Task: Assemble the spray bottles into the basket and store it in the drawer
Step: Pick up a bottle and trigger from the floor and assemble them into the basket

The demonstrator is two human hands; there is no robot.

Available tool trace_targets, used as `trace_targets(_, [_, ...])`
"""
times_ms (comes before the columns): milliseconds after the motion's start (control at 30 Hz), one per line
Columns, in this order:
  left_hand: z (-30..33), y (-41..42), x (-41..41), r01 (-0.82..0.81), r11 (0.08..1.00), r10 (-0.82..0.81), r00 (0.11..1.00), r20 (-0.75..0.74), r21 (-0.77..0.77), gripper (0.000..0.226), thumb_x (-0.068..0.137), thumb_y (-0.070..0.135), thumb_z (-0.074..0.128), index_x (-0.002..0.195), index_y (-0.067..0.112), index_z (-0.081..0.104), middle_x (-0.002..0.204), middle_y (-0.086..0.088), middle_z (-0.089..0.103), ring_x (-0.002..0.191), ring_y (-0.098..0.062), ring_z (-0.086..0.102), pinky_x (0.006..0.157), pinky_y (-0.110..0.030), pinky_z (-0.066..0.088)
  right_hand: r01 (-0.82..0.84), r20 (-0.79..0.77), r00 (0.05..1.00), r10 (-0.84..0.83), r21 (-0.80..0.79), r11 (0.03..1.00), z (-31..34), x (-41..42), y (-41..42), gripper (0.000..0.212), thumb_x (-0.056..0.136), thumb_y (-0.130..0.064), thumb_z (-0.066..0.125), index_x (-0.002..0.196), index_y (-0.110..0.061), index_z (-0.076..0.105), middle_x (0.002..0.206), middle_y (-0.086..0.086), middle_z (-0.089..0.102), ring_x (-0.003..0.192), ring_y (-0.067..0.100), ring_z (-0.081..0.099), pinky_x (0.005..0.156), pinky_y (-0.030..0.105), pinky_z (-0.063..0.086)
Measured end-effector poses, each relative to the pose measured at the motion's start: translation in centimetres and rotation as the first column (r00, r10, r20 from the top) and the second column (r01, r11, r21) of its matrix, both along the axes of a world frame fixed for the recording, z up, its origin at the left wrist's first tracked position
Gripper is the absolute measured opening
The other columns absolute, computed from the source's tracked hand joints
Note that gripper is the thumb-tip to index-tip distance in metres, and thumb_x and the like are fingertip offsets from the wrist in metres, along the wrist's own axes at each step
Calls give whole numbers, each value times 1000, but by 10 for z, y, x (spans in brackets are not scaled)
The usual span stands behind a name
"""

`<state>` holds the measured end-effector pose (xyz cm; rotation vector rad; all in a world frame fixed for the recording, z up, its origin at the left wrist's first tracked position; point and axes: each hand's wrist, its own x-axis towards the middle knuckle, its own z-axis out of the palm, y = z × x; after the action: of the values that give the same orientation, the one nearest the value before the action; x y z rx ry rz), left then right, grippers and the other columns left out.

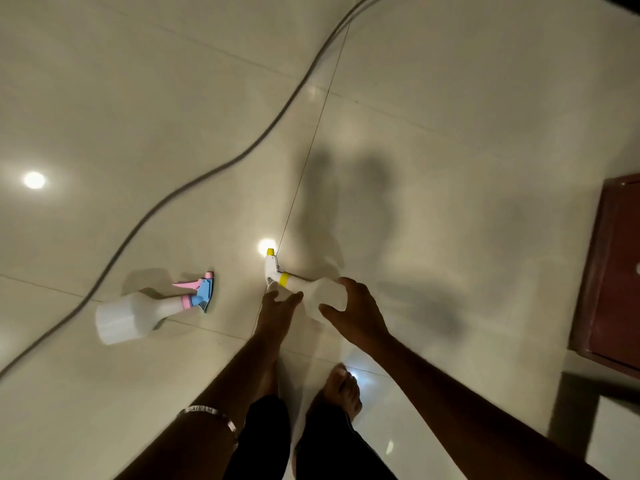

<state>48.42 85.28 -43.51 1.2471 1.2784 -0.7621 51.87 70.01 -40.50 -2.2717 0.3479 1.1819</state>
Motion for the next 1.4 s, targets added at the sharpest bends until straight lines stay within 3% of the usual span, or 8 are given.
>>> trace_targets(100, [-33, 6, 0, -70, 998, 70, 998, 11, -9, 73, 87, 35, 68, 148, 18, 32, 143, -16, 48, 129, -33, 50, 103, -46, 42, -89, 48, 995, 91, -39, 995, -32, -2, 9, 82, 81, -52, 70, 149, -24, 35, 150, 2, 41, 138, 25, 40, 109, 43, 40])
trace_targets(267, [-57, 4, 3, -79, 993, 83, 996, 37, -86, 37, 89, 31, 64, 121, 15, 55, 125, -9, 63, 97, -18, 60, 67, -28, 42, -265, 53, 960, 275, -147, 953, -57, -1, 15, 96, 71, -61, 76, 148, -23, 31, 145, 3, 45, 133, 27, 43, 102, 43, 41])
trace_targets(400, [-58, -4, 4, -154, 979, 161, 986, 42, -136, 31, 91, 24, 56, 121, 21, 50, 120, -7, 62, 100, -21, 60, 76, -36, 46, -320, -31, 947, 319, -145, 936, -65, 0, 16, 106, 68, -59, 80, 151, -22, 25, 147, 6, 43, 133, 30, 42, 102, 46, 41])
trace_targets(533, [-45, 4, 7, -294, 926, 309, 950, 31, -235, 33, 98, 35, 44, 121, 17, 59, 112, -4, 68, 97, -21, 66, 67, -33, 53, -148, -5, 989, 148, -13, 989, -56, 7, 11, 102, 57, -47, 90, 143, -21, 40, 137, 2, 53, 122, 24, 52, 93, 37, 50])
trace_targets(667, [-23, 21, 9, -301, 895, 329, 944, 32, -328, 27, 99, 29, 45, 115, 18, 64, 123, -8, 67, 105, -25, 66, 85, -42, 54, 47, -42, 998, -40, 186, 981, -19, 12, -2, 102, 57, -34, 94, 144, -32, 40, 138, -7, 50, 121, 17, 50, 98, 34, 49])
trace_targets(867, [57, 29, 16, -132, 830, 130, 991, -42, -543, 43, 90, 44, 58, 124, 17, 63, 122, -13, 67, 111, -36, 64, 96, -57, 51, 160, -152, 983, -108, 387, 908, 66, 24, -14, 98, 60, -15, 94, 141, -39, 43, 127, -15, 53, 109, 3, 55, 75, 9, 51])
trace_targets(1100, [172, 19, 36, -100, 805, 196, 975, 104, -584, 48, 90, 22, 62, 134, 7, 53, 129, -24, 62, 110, -37, 64, 99, -49, 52, 239, -176, 969, -175, 463, 854, 183, 39, -27, 101, 70, -1, 84, 148, -44, 35, 147, -7, 41, 131, 20, 44, 108, 41, 47])
trace_targets(1400, [347, -21, 65, -22, 882, 157, 956, 249, -470, 38, 97, 16, 52, 133, 3, 51, 117, -19, 65, 98, -31, 64, 87, -48, 55, 143, 32, 985, -171, 411, 900, 342, 40, -58, 107, 80, -16, 79, 156, -44, 8, 151, -3, 21, 140, 21, 24, 117, 45, 32])
